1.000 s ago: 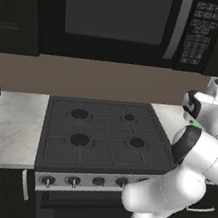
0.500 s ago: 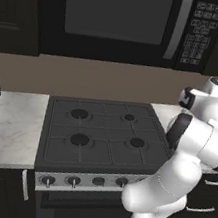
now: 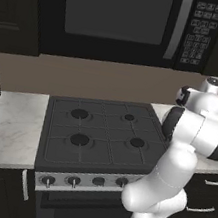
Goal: Pick the cup and bowl from the counter and place them on the counter next to the sink.
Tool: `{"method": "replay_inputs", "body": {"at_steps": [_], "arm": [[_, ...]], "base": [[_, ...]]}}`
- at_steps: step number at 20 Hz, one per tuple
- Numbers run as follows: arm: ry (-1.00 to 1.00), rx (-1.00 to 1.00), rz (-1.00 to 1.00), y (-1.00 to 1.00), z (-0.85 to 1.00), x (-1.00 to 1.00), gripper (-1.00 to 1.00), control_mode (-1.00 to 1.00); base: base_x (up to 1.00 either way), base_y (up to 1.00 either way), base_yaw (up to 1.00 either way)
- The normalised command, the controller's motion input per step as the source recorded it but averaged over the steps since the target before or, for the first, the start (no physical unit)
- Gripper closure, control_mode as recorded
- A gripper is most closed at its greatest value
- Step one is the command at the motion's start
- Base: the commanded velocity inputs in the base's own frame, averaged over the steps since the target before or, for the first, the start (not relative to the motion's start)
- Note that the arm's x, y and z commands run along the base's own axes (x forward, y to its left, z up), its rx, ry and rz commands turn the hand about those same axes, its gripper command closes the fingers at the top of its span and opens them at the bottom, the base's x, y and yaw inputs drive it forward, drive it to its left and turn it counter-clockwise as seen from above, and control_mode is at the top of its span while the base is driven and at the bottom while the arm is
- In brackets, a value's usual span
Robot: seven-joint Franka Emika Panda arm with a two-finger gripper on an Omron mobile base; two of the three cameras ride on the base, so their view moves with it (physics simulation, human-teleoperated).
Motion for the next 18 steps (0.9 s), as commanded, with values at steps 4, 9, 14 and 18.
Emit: {"method": "replay_inputs", "body": {"at_steps": [4, 9, 14, 18], "arm": [[0.0, 0.0, 0.0, -0.09, -0.21, 0.09, -1.0, -1.0], [0.0, 0.0, 0.0, -0.08, -0.26, 0.08, -1.0, -1.0], [0.0, 0.0, 0.0, -0.05, -0.19, 0.09, -1.0, -1.0], [0.0, 0.0, 0.0, -0.04, -0.17, 0.07, -1.0, -1.0]], "base": [[0.0, 0.0, 0.0], [0.0, 0.0, 0.0], [0.0, 0.0, 0.0], [0.0, 0.0, 0.0]]}}
